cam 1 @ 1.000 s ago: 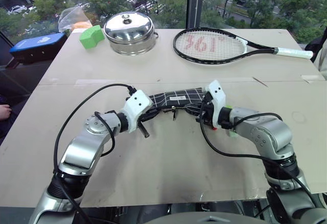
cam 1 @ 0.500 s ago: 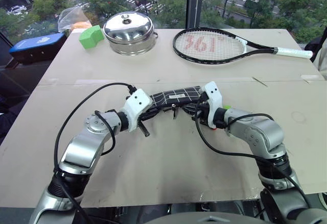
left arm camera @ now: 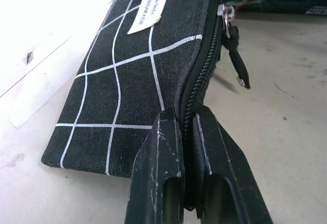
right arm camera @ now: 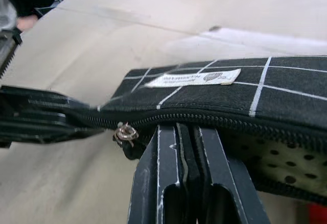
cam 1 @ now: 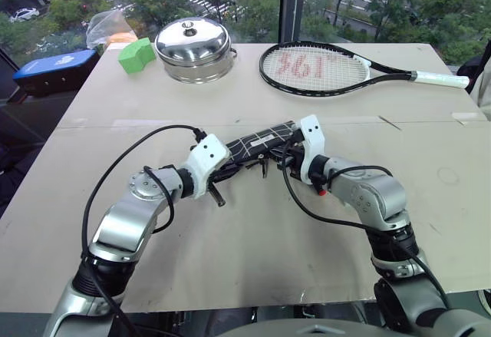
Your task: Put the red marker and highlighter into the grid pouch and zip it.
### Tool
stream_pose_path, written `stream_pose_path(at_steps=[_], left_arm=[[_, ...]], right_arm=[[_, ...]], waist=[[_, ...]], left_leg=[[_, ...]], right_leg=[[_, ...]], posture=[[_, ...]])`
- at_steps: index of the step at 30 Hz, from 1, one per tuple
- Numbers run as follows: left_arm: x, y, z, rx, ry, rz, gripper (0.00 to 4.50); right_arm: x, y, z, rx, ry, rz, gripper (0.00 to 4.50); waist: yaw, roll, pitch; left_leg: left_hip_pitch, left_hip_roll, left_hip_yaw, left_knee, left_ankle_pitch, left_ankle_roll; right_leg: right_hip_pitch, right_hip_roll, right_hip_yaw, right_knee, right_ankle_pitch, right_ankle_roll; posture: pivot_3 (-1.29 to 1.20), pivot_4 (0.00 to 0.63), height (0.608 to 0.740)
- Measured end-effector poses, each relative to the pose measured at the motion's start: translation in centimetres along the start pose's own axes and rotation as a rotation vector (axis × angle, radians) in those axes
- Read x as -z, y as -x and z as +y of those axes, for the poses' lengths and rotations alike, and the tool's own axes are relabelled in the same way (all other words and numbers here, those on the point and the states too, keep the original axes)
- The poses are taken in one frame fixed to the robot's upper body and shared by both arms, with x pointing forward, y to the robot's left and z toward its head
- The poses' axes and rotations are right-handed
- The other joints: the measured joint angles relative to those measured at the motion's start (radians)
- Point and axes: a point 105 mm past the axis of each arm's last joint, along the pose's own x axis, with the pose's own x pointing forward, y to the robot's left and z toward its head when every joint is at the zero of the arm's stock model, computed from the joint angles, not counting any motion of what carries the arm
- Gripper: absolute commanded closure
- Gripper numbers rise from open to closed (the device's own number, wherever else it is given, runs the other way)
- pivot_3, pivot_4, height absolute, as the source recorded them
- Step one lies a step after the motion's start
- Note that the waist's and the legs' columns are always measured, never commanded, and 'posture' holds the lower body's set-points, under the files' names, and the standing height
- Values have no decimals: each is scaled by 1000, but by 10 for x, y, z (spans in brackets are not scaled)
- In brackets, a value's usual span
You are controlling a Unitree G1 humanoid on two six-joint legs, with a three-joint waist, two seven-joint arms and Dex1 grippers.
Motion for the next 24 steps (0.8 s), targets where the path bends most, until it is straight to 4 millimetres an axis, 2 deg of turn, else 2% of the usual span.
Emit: stream_pose_path(at_steps=[2, 4, 5, 9, 13, 14, 15, 18, 19, 22, 23, 24], left_arm=[[0, 0, 0, 1, 1, 1, 4500], [0, 0, 0, 1, 2, 4, 4500], [1, 0, 0, 2, 4, 7, 4500], [1, -1, -2, 9, 4, 11, 4500], [0, -3, -3, 16, 0, 12, 4500], [0, -3, -3, 17, 0, 12, 4500], [0, -3, -3, 17, 0, 13, 4500], [1, -3, -4, 18, 3, 17, 4500], [1, -3, -4, 18, 3, 18, 4500], [1, -4, -5, 22, 4, 22, 4500], [1, -4, -5, 23, 4, 21, 4500], [1, -5, -5, 24, 4, 22, 4500]], right_arm=[[2, -2, -1, 11, 53, 15, 4440], [3, -5, -2, 26, 227, 35, 4440], [5, -8, -2, 29, 452, 65, 4440], [20, -15, -2, -8, 860, 118, 4440], [23, -17, -2, -39, 1053, 129, 4440], [22, -17, -2, -44, 1101, 132, 3953], [20, -17, -2, -48, 1172, 127, 3721], [19, -17, -2, -53, 1232, 134, 2323], [19, -17, -3, -53, 1243, 141, 2124], [16, -18, -2, -54, 1311, 160, 585], [15, -19, -1, -59, 1325, 162, 229], [14, -19, 0, -63, 1340, 161, 63]], waist=[[-1, 0, 0], [-2, 0, 0], [-5, 0, 0], [-13, 0, 0], [-18, -1, 0], [-19, -1, 0], [-18, -1, 0], [-18, -1, 0], [-18, -1, 0], [-19, -1, 0], [-18, -1, 0], [-18, -1, 0]], left_leg=[[0, 0, 0, 0, 0, 0], [0, 0, 0, 0, 0, 0], [0, -1, 0, 0, 0, 0], [0, 0, 0, 0, 0, -1], [0, 0, 0, 0, 1, -2], [0, 0, 0, 0, 1, -2], [0, 0, 0, 0, 1, -2], [0, 0, 0, 0, 1, -2], [0, 0, 0, 0, 1, -2], [0, 0, 0, 0, 1, -2], [0, 0, 0, 0, 2, -3], [0, 0, 0, 0, 2, -3]], right_leg=[[0, 0, 0, 0, 0, 0], [0, 0, 0, 0, 0, 0], [0, 0, 0, 0, 0, 0], [0, 0, 0, 0, 0, 0], [0, 0, 0, 0, 0, 0], [0, 0, 0, 0, 0, 0], [0, 0, 0, 0, 0, 0], [0, 0, 0, 0, 0, 0], [0, 0, 0, 0, 0, 0], [0, 0, 0, 0, 0, 0], [0, 0, 0, 0, 0, 0], [0, 0, 0, 0, 0, 0]], posture=[[0, 150, 740], [0, 150, 740], [0, 150, 740], [0, 150, 740], [0, 150, 740], [0, 150, 740], [0, 150, 740], [0, 150, 740], [0, 150, 740], [0, 150, 740], [0, 150, 740], [0, 150, 740]])
